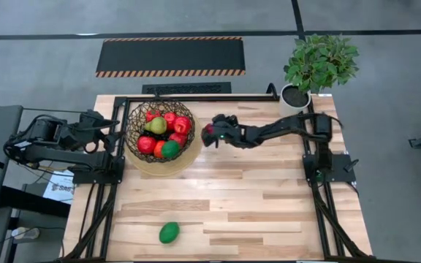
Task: Build produce basket
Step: Put the red tomato into the black wire basket
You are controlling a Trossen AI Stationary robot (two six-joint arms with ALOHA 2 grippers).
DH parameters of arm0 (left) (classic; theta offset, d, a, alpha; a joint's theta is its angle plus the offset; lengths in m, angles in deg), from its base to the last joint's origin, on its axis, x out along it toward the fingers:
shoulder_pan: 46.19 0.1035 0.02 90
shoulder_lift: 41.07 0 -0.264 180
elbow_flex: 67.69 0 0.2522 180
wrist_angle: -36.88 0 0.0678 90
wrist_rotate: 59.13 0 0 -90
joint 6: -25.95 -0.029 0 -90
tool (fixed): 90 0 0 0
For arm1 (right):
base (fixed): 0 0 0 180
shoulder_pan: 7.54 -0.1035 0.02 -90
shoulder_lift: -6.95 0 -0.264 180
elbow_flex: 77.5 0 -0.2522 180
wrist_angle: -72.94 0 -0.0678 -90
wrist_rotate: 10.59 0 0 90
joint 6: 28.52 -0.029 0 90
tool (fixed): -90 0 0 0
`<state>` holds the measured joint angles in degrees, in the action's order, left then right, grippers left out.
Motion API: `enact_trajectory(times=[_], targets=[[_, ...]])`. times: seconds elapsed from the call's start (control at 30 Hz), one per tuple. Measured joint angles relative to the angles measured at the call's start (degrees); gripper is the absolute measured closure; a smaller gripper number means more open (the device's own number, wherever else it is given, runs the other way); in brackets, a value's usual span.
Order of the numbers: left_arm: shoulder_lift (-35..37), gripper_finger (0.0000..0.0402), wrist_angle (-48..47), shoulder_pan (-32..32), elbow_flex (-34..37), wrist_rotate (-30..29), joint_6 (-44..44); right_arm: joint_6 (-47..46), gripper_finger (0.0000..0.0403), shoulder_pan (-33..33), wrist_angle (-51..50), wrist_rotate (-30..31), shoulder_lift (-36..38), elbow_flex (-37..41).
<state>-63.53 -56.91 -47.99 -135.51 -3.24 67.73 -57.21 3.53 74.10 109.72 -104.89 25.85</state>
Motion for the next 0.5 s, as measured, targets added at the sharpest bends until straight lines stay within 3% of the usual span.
enact_trajectory(times=[0.13, 0.5], targets=[[0.0, 0.0072, 0.0, 0.0, 0.0, -0.7, 0.0, -1.5, 0.0004, 0.3, -4.9, -0.5, -2.8, -3.8], [0.0, 0.0072, 0.0, 0.0, 0.0, -2.1, -0.1, -8.9, 0.0013, 0.3, -15.4, -2.3, -2.9, -4.3]])
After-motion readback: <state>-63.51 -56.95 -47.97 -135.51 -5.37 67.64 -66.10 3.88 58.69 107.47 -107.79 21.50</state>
